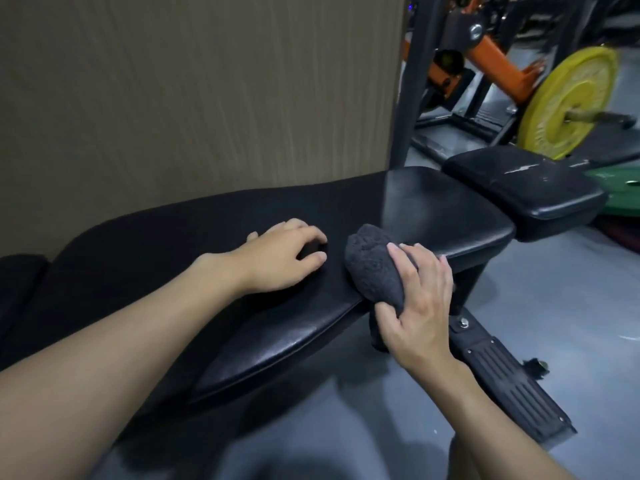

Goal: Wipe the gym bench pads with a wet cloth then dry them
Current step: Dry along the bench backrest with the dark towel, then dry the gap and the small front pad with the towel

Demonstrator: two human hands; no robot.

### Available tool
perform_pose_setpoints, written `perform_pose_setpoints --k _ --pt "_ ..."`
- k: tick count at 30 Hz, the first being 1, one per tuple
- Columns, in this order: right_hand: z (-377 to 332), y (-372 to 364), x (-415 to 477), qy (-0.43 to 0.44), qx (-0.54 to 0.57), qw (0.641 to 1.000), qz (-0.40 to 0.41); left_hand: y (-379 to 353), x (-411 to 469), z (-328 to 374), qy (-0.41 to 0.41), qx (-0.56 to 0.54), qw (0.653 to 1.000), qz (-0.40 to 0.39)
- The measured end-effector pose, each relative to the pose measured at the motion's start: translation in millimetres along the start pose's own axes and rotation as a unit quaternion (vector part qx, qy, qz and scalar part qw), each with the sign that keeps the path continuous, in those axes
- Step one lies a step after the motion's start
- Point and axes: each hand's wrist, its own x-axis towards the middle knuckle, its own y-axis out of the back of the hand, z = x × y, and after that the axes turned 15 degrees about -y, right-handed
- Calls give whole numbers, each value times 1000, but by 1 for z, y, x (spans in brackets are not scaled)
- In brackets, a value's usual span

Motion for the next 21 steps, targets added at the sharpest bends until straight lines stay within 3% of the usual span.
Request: perform_pose_setpoints --k 3,9,14,18,21 --pt "14 5 15 -55 5 998 6 -1 56 6 -12 -6 999 -46" --pt "24 36 53 -198 -40 979 -30 15 118 17 44 -38 979 -195" --pt "28 56 115 -429 -130 893 -27 24 136 28 77 -38 964 -252" --pt "28 57 129 -429 -118 895 -31 30 143 34 100 -52 954 -277" --pt "36 58 153 -425 -230 869 -107 32 149 36 113 -52 947 -295"
